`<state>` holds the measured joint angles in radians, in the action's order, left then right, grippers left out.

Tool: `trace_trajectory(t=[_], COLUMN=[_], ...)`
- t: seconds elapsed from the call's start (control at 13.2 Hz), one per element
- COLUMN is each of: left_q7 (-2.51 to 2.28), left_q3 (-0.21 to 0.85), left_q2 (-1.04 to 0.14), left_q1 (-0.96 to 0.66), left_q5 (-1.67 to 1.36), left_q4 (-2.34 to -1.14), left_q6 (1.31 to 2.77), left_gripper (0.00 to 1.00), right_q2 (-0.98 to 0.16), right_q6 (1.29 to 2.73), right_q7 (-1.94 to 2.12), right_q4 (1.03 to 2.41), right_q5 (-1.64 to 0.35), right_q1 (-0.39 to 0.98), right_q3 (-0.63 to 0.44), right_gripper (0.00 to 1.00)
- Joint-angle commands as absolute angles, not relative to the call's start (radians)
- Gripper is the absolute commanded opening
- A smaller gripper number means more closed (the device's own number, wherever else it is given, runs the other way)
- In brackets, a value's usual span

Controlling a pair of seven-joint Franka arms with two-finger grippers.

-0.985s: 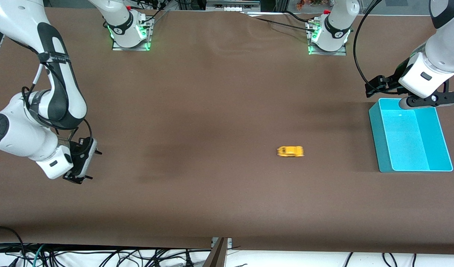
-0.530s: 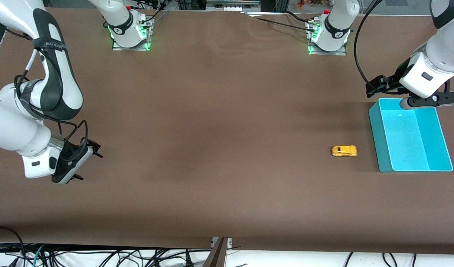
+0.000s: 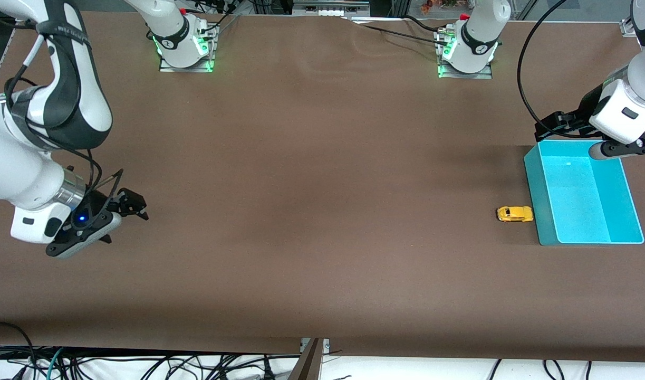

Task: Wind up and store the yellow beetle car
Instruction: 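Release the car and withdraw the right gripper to rest, then lower the left gripper and grasp the yellow car beside the tray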

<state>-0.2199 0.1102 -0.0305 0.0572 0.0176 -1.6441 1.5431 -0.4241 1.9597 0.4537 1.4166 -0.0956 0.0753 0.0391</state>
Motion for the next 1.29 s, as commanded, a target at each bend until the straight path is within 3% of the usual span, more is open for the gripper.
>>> trace_trajectory(t=[0.0,0.23,0.68,0.98,1.21], left_q7=[-0.198,0.005,0.321,0.639,0.857], left_q3=[0.115,0.115,0.120,0.126,0.124], left_q2=[-0.075,-0.197,-0.446,-0.452,-0.460], left_q1=[0.084,0.095,0.083,0.052,0.100], left_q5=[0.005,0.015,0.047,0.199,0.201], left_q4=[-1.603,-1.583,-1.566,-1.606,-1.709], left_q6=[1.532,1.542,1.747,1.773,1.926], left_gripper=[1.00,1.00,1.00,1.00,1.00], right_q2=[-0.342,-0.276,-0.152,-0.149,-0.159], right_q6=[1.841,1.766,1.758,1.709,1.700], right_q7=[0.301,0.273,0.272,0.206,0.209], right_q4=[1.419,1.420,1.515,1.520,1.511], right_q5=[-0.078,-0.078,0.003,0.025,0.025], right_q1=[0.077,0.055,0.035,0.040,0.037], right_q3=[0.038,0.022,-0.043,-0.041,-0.043], right_gripper=[1.00,1.00,1.00,1.00,1.00])
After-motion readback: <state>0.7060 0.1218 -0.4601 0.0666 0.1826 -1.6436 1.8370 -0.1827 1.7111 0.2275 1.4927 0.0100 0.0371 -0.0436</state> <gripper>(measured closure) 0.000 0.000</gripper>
